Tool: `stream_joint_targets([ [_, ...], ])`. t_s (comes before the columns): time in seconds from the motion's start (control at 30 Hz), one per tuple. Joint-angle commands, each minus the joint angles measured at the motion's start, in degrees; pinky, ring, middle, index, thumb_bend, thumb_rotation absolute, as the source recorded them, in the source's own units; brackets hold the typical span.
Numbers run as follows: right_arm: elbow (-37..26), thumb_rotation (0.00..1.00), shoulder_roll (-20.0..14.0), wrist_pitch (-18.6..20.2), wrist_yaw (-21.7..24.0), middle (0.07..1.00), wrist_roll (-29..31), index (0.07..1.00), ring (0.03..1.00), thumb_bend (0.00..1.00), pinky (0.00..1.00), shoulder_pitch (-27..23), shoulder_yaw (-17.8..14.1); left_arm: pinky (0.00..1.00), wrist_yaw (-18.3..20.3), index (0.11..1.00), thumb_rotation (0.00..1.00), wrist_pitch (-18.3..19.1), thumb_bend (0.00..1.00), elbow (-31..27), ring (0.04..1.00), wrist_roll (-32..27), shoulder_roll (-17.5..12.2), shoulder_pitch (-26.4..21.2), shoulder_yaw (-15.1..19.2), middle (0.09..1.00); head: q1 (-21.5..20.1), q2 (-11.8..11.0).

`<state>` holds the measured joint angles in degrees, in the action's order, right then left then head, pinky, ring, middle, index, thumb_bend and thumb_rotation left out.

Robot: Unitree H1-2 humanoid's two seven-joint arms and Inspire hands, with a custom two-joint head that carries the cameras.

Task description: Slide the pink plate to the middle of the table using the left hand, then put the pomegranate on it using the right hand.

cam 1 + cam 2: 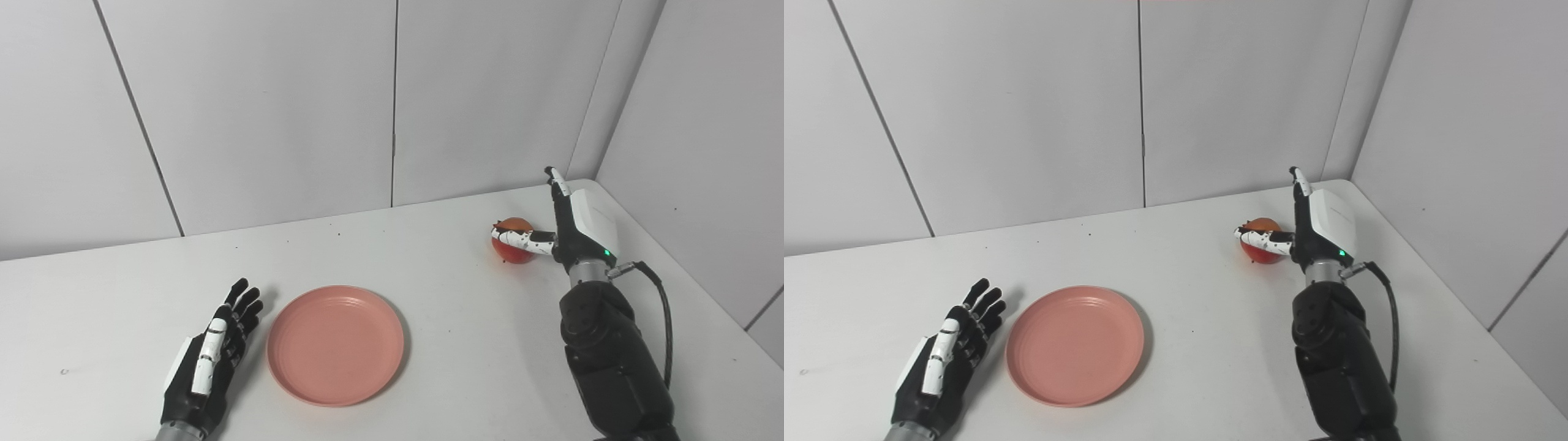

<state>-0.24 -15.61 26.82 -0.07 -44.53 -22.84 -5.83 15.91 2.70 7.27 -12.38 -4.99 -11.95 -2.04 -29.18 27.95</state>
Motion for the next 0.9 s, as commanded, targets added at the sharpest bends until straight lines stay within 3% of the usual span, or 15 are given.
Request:
stream_joint_targets([
  [0.0,-0.2,0.48,-1.7,0.1,0.7,0.912,-1.4,0.948,0.846,0.95,0.71,-3.1,-0.2,0.99,0.3,0.945,1.00,1.8,0.38,1.1,0.960,-0.2,-0.7,0.8,0.1,0.957,0.0,0.2],
  [0.5,8.2,0.49,-3.8,-0.3,-0.6,0.906,2.2,0.935,0.836,1.00,0.70,-6.1,2.4,0.99,0.2,0.940,1.00,3.0,0.38,0.2,0.956,-0.5,-0.8,1.1,0.3,0.952,0.3,1.2],
  [0.87,10.6,0.49,-4.8,0.1,0.2,0.913,1.7,0.931,0.828,1.00,0.68,-6.6,4.3,0.99,0.7,0.944,1.00,3.1,0.39,-0.1,0.957,-0.7,-1.2,1.2,0.4,0.955,0.1,1.8],
])
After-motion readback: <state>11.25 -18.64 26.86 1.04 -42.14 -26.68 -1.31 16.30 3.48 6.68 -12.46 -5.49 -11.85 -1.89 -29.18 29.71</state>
